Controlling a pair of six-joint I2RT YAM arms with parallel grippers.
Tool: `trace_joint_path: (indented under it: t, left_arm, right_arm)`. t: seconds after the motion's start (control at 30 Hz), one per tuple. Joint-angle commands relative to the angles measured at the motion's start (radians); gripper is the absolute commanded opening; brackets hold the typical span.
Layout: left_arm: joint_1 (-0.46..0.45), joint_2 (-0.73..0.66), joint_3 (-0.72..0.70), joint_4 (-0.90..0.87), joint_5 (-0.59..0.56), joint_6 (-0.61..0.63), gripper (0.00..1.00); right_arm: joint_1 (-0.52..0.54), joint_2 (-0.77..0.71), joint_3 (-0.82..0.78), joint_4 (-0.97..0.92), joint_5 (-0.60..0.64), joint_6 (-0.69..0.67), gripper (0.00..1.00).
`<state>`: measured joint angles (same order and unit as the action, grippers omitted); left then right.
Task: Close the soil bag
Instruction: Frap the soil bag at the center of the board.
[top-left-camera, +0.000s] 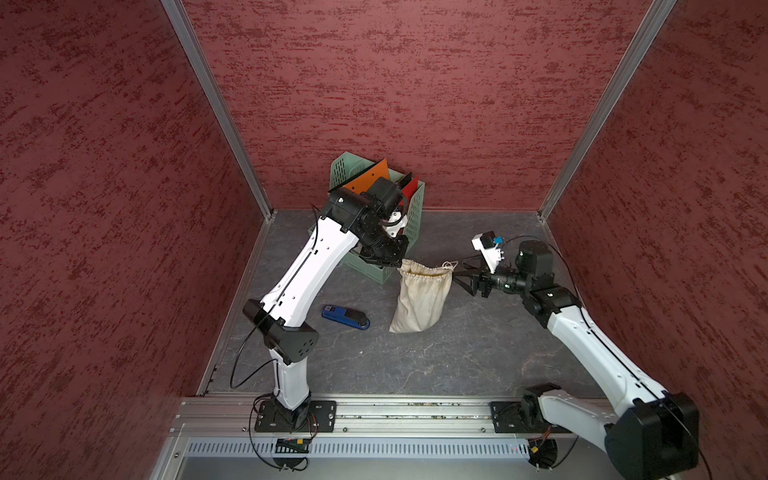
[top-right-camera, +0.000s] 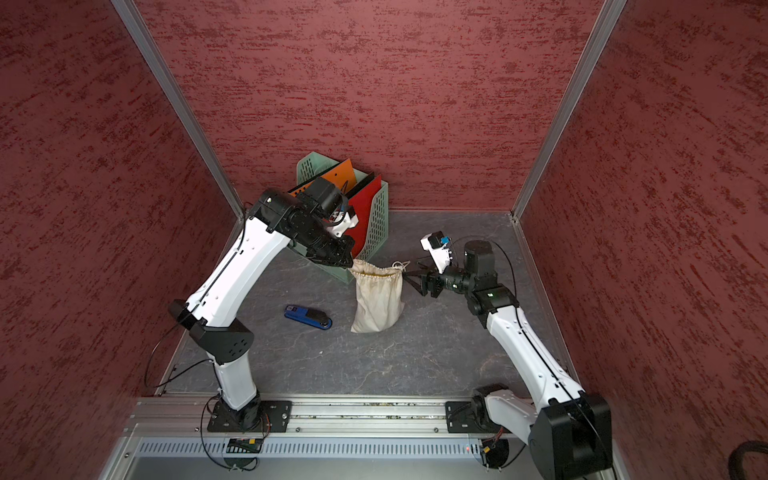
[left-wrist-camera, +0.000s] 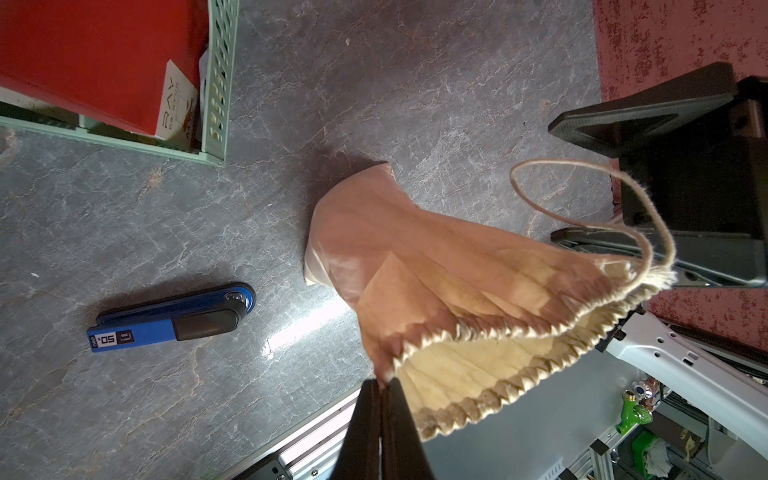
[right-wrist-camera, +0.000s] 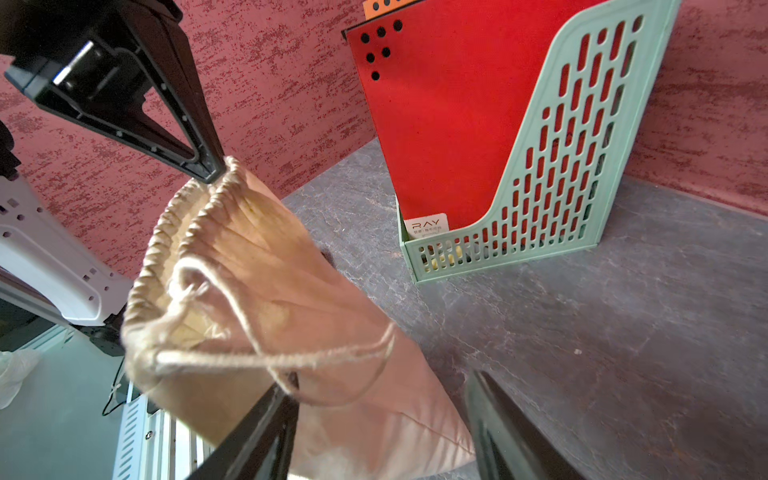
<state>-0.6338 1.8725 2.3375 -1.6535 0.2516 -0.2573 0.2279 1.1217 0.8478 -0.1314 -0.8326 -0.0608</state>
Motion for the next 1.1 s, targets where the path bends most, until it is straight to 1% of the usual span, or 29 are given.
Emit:
trace_joint_path:
  t: [0.0, 0.2, 0.37, 0.47, 0.57, 0.7, 0.73, 0.77, 0.87, 0.97, 1.03, 1.07]
  left_arm:
    - [0.006, 0.019, 0.033, -0.14, -0.011, -0.007, 0.04]
    - [0.008, 0.02, 0.038, -0.147, -0.012, -0.007, 0.04]
    - [0.008, 0.023, 0.049, -0.156, -0.011, -0.004, 0.04]
    - [0.008, 0.02, 0.047, -0.157, -0.009, -0.003, 0.04]
    - [0.008, 0.017, 0.043, -0.157, -0.006, -0.003, 0.04]
    - [0.008, 0.019, 0.042, -0.157, -0.002, -0.003, 0.04]
    - [0.008, 0.018, 0.042, -0.157, -0.001, -0.003, 0.04]
    - [0.007, 0.017, 0.042, -0.157, -0.001, -0.003, 0.04]
    - [0.009, 0.012, 0.042, -0.157, 0.0, -0.002, 0.04]
    - [0.013, 0.003, 0.042, -0.157, -0.004, -0.005, 0.04]
    - [0.016, -0.004, 0.042, -0.157, -0.005, -0.007, 0.04]
    - [0.016, -0.006, 0.042, -0.157, -0.009, -0.006, 0.04]
  right_arm:
    - [0.027, 0.009, 0.008, 0.099, -0.002, 0.02, 0.68]
    - [0.048, -0.005, -0.027, 0.157, 0.014, 0.039, 0.69]
    - [0.058, -0.015, -0.053, 0.184, 0.071, 0.039, 0.69]
    - [0.063, -0.002, -0.06, 0.216, 0.082, 0.044, 0.68]
    - [0.075, 0.007, -0.066, 0.265, 0.128, 0.045, 0.64]
    - [0.083, 0.026, -0.05, 0.307, 0.149, 0.045, 0.52]
    - [0.085, 0.032, -0.047, 0.314, 0.15, 0.047, 0.46]
    - [0.086, 0.034, -0.043, 0.315, 0.156, 0.046, 0.37]
    - [0.089, 0.026, -0.04, 0.308, 0.179, 0.04, 0.01]
    - [0.09, -0.015, -0.029, 0.245, 0.253, 0.009, 0.0]
    - [0.099, -0.055, -0.011, 0.181, 0.352, -0.035, 0.0]
    - [0.107, -0.073, 0.005, 0.143, 0.423, -0.066, 0.0]
